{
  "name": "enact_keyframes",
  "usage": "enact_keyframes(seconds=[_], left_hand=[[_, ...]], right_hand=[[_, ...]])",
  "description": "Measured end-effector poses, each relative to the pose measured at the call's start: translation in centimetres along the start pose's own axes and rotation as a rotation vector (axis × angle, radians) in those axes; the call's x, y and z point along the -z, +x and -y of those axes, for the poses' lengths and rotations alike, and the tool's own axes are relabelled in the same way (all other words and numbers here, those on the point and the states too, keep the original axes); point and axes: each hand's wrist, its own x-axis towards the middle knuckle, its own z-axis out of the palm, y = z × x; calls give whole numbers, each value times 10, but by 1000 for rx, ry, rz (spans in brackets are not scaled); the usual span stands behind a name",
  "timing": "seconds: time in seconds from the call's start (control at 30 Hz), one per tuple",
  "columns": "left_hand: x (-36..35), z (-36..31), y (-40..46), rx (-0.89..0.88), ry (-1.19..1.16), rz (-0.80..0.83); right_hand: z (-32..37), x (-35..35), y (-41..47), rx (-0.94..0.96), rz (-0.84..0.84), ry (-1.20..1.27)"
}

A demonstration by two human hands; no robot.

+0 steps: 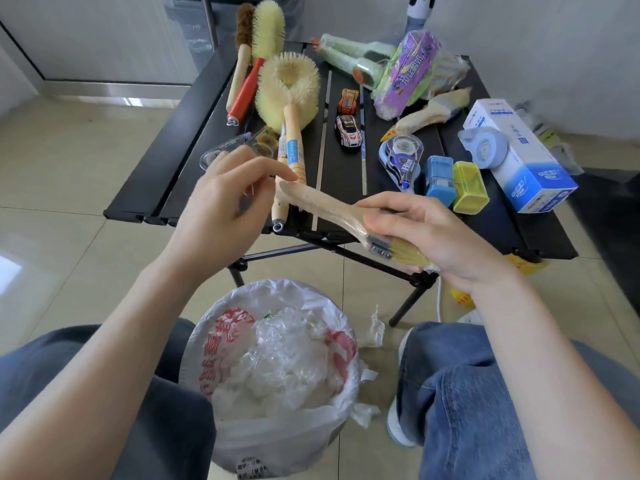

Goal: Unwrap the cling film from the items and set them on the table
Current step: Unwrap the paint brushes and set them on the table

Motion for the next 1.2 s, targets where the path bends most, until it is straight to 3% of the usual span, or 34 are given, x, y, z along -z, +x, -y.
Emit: enact_keyframes(seconds=[0.07, 0.2, 0.37, 0.53, 0.7, 0.87, 1.07, 1.2], left_hand=[[-3, -4, 0, -55, 33, 18], [-6, -7, -2, -190, -6, 230], [-2, -11, -3, 63, -308, 211], [6, -10, -2, 122, -340, 173], [6, -5, -2, 154, -336, 150], [5, -9, -4, -12, -272, 220], [-12, -24, -11, -59, -235, 278], [-19, -26, -13, -36, -223, 366]], right_hand=[[-4, 1, 0, -16, -9, 0], [-2, 5, -5, -24, 35, -15], [-2, 10, -8, 7, 41, -75], [-3, 15, -6, 24, 5, -73], [-1, 23, -4, 60, -89, 225], [-4, 15, 5, 94, -84, 649], [-6, -12, 18, 153, -154, 521], [-2, -21, 18, 132, -111, 571]])
